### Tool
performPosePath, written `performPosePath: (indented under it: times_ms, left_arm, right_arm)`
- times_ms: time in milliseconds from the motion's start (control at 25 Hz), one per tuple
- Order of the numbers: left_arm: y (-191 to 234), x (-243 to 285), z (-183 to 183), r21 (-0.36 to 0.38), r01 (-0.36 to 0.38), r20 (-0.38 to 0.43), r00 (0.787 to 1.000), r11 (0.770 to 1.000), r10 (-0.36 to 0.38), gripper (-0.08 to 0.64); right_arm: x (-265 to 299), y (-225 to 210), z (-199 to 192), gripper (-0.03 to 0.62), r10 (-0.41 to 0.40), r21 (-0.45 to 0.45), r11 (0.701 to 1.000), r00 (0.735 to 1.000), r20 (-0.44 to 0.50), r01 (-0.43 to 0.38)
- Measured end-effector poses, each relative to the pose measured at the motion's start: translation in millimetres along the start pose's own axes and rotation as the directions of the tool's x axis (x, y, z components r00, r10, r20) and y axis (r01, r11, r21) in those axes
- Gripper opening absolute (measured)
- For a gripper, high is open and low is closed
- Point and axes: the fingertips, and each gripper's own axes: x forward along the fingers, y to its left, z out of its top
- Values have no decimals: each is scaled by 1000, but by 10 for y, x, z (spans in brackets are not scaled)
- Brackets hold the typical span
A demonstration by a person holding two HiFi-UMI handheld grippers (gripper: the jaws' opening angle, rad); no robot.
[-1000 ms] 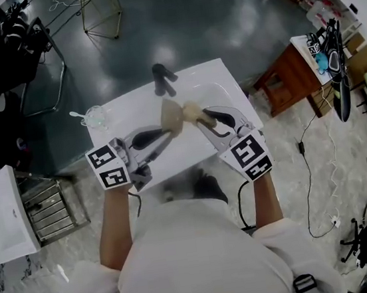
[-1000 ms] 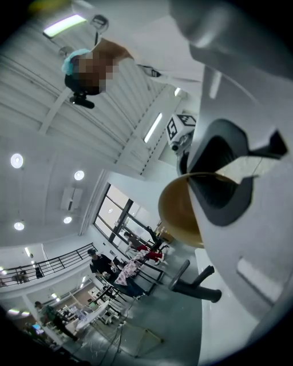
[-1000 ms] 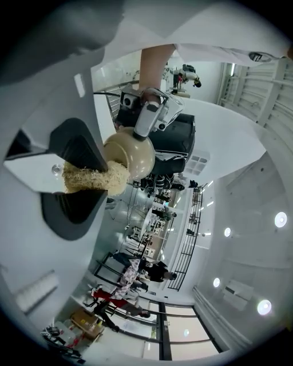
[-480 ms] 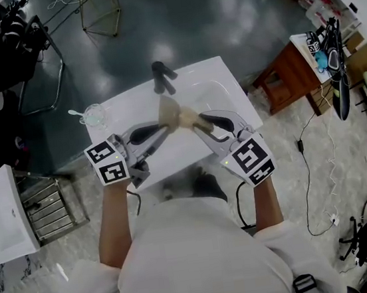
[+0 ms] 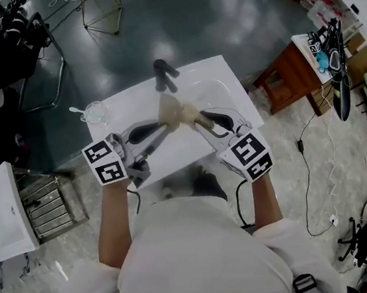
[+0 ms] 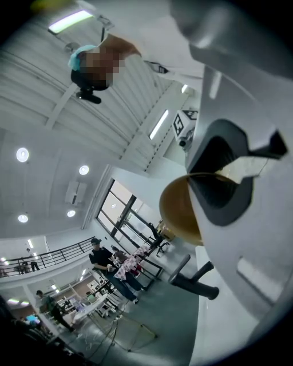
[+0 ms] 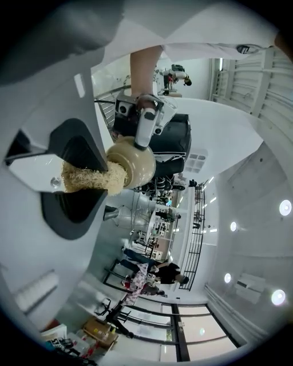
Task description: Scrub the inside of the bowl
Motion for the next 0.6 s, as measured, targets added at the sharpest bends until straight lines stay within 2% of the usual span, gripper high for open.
performPosePath:
  times_ms: [160, 280, 360, 480, 600]
  left_arm:
    - [78, -52, 27, -15, -28, 18, 999, 999, 29, 14]
    - [101, -45, -62, -5, -33, -37, 999, 999, 33, 14]
    - [50, -27, -107, -2, -8, -57, 998, 1000, 8, 14]
    - [-78, -9, -33, -21, 46, -9, 999, 999, -47, 15]
    - [-110, -23, 88, -34, 53, 35, 998, 998, -52, 17]
  right_arm:
    - [-70, 129, 143, 100, 28, -12, 1000, 998, 54, -28]
    - [-135, 15, 256, 101, 9, 19, 1000, 993, 117, -12]
    - [-143, -100, 249, 100, -15, 30, 999, 992, 121, 12]
    - [-123, -195, 203, 100, -39, 32, 999, 994, 103, 36]
    - [-89, -127, 168, 100, -25, 33, 999, 995, 94, 22]
